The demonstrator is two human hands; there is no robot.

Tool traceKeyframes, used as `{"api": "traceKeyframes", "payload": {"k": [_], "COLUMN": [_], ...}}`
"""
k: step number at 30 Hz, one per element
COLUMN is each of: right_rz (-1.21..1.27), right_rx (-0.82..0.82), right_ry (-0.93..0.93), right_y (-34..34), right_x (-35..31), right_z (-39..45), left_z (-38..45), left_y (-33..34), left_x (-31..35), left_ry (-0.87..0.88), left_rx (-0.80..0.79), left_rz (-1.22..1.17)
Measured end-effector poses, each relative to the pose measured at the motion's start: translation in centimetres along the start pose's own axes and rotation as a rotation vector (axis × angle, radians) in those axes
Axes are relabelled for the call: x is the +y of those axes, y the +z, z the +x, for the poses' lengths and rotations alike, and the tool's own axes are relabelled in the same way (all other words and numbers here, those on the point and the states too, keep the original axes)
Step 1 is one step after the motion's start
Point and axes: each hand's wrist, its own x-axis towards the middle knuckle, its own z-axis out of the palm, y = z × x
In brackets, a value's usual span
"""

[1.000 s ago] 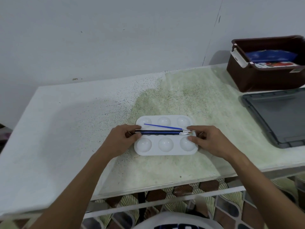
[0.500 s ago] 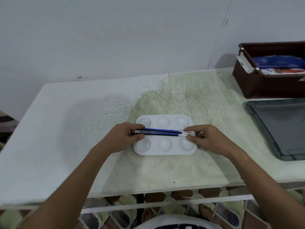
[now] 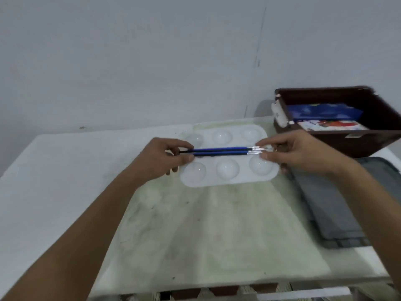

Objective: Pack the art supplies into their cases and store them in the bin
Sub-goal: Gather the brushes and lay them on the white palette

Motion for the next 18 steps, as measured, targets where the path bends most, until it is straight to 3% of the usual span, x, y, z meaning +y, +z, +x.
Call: {"api": "traceKeyframes", "payload": {"k": [10, 18], "right_rz": [-0.142, -0.286], "right_rx": [0.118, 0.093], "right_ry": [0.078, 0.181], "right_y": [-21.1, -26.6], "right_x": [3.5, 11.1], "right_z": [0.6, 2.5], "left_z": [14.6, 21.0], "left_y": [11.2, 19.3], "left_x": [14.6, 16.4], "left_ry": [0.165, 0.175], "left_rx": [-0.076, -0.13], "left_rz": [0.057, 0.317]}}
